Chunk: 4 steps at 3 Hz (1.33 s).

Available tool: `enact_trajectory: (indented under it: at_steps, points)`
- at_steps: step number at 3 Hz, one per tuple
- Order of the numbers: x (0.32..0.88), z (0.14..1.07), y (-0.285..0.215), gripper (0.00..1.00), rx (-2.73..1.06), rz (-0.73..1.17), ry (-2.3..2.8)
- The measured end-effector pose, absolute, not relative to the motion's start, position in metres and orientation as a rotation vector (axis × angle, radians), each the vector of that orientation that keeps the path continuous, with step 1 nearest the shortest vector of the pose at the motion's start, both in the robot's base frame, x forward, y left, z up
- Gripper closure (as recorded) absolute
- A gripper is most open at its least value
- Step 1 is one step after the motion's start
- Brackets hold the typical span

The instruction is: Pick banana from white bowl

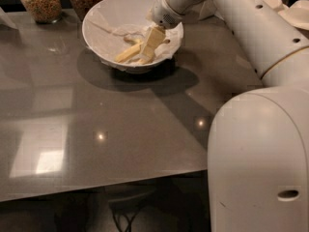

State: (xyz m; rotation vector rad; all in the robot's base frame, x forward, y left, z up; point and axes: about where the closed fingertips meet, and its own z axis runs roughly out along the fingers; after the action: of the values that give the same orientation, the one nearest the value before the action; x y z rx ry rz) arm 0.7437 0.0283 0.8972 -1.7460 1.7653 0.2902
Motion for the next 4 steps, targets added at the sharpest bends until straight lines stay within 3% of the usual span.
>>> enact_trajectory:
  at_steps: [1, 3, 4]
  points:
    - [0.748, 0.884, 0.018, 0.27, -1.740, 0.305, 1.813]
    - [0.750, 0.873, 0.009, 0.50, -1.733, 0.321, 1.856]
    - [0.749, 0.872, 0.008, 0.69, -1.736, 0.323, 1.859]
